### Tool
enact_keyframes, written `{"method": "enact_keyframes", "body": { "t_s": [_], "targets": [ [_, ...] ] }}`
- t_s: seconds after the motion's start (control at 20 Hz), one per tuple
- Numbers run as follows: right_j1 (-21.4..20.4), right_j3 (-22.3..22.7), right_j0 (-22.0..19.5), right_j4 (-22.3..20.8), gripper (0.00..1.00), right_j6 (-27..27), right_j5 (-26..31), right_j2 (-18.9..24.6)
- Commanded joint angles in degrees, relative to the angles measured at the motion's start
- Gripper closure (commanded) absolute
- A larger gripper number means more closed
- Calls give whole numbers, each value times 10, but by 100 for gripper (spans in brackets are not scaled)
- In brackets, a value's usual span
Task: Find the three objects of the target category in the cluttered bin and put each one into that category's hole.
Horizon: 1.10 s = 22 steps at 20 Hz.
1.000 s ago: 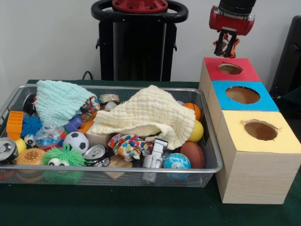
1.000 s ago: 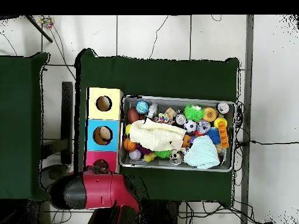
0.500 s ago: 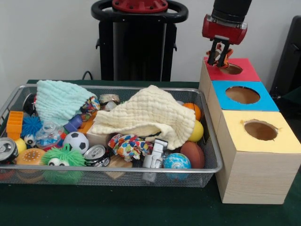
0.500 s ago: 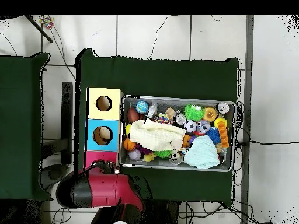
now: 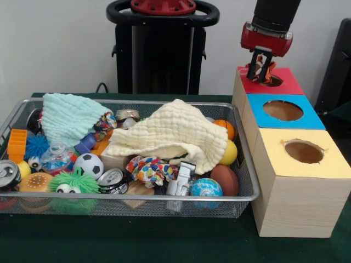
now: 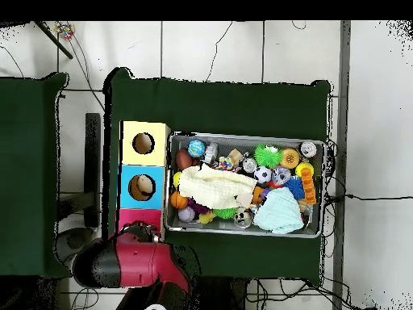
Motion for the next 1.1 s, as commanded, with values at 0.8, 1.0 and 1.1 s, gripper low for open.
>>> {"method": "enact_keyframes", "body": {
  "t_s": [0.8,1.0,1.1],
  "targets": [
    [53,-30,60,96,100,143,7,3],
    [66,-54,88,93,0,148,39,-44],
    [72,-91,119,73,0,144,72,-110]
  ]
}}
